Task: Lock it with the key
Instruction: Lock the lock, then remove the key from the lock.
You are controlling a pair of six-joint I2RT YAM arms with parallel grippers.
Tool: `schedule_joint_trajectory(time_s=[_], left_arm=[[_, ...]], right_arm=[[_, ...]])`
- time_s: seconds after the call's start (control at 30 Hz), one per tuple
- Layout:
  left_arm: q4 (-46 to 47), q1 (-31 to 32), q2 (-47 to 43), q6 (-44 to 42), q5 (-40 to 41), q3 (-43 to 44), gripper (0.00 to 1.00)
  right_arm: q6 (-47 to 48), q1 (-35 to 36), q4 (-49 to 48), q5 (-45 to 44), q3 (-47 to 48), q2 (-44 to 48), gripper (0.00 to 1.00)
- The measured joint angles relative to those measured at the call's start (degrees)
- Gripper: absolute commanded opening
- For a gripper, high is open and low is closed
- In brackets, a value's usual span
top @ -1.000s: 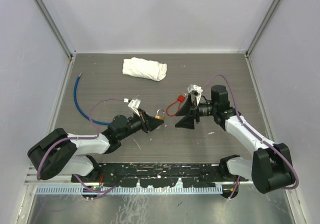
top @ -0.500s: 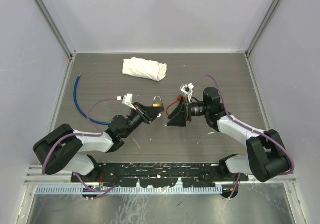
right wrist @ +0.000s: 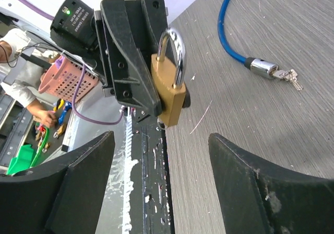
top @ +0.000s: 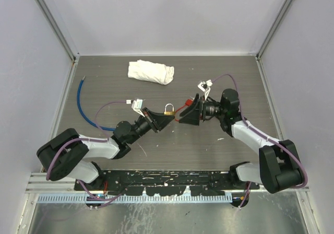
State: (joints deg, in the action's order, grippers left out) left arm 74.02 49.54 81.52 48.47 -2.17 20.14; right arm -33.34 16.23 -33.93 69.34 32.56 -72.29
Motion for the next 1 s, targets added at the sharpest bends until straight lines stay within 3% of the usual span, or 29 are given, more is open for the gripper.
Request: schedule_joint_trajectory(time_s=[0.3,0.63,0.7,0.8,1.0], left_arm=[[0.17,0.02,0.07,-0.04,-7.85,0.79,0.00],[0.76,0.87,4.90,0.70,-14.34,5.40,0.00],[0.74,1.01,5.84,1.14,-15.21,5.55,0.00],[0.74,1.01,6.23,1.64,-15.82,5.55,0.00],[0.98,1.05,6.23,1.73,-16.31,5.55,0.00]], right_arm=[[-6.49,-0.63,-5.70,0.42,0.57,0.37,0.78],[-9.31,3.28,-9.35,0.50,1.18,0.13,0.74],[-9.40,3.26,-9.57,0.55,1.40,0.13,0.70],[-9.64,3.26,-9.81,0.57,1.42,0.13,0.55],[-10.49,3.21,-9.84,0.61,1.42,-0.04,0.41]])
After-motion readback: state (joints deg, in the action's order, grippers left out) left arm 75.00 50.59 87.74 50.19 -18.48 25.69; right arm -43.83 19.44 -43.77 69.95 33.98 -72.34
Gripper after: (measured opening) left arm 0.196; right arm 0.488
